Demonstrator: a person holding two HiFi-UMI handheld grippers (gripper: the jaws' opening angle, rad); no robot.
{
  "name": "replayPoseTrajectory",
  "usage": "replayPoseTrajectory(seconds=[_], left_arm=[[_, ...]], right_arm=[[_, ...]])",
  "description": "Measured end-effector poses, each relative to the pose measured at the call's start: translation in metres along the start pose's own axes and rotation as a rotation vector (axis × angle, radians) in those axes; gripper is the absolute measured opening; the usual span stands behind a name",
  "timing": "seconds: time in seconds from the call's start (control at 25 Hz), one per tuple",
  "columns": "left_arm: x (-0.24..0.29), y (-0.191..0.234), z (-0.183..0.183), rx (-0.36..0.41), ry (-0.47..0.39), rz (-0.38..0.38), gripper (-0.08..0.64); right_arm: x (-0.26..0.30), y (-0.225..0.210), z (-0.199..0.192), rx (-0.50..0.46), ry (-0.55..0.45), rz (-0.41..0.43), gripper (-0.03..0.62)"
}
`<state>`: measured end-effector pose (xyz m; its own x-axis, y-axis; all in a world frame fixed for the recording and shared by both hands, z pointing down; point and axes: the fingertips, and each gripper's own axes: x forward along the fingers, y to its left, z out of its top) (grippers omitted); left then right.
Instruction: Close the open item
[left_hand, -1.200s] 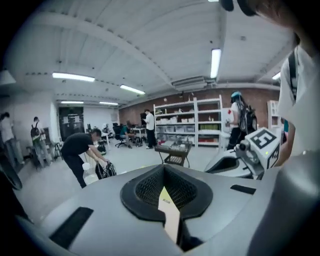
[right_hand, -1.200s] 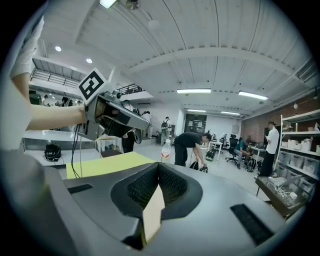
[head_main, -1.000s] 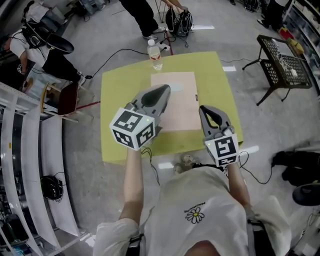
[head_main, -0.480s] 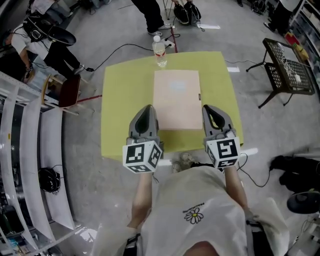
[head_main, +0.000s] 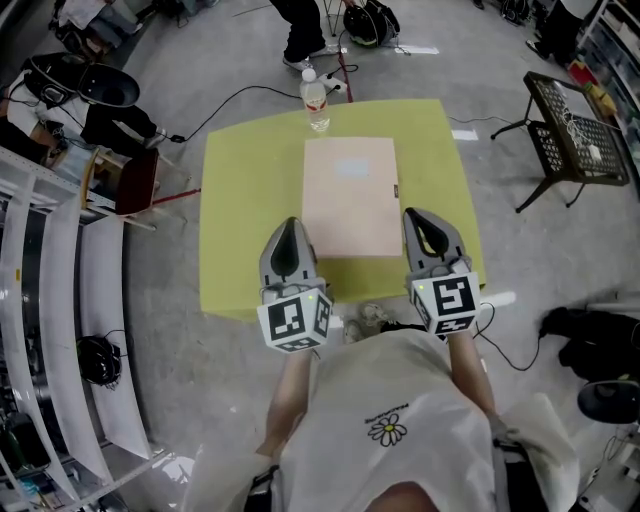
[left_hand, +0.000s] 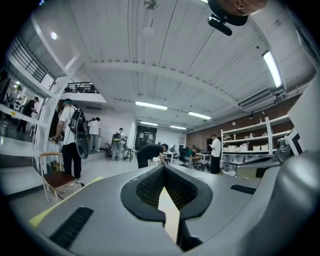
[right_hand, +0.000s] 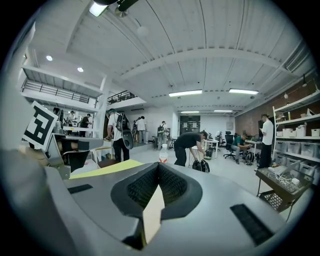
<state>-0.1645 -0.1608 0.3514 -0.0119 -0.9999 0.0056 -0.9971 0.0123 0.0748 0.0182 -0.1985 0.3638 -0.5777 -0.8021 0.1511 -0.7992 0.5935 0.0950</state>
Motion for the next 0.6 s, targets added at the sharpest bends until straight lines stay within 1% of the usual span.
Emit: replayPoseTrajectory(seconds=[0.32, 0.6], left_arm=[[0.0, 0.005, -0.002, -0.003, 0.006, 0.014, 0.014], [0.001, 0.01, 0.0, 0.012, -0.014, 0.023, 0.014]], right_arm=[[-0.001, -0.001, 0.001, -0.005, -0.003, 0.0, 0.011], [0.001, -0.001, -0.004, -0.003, -0.002, -0.004, 0.011]])
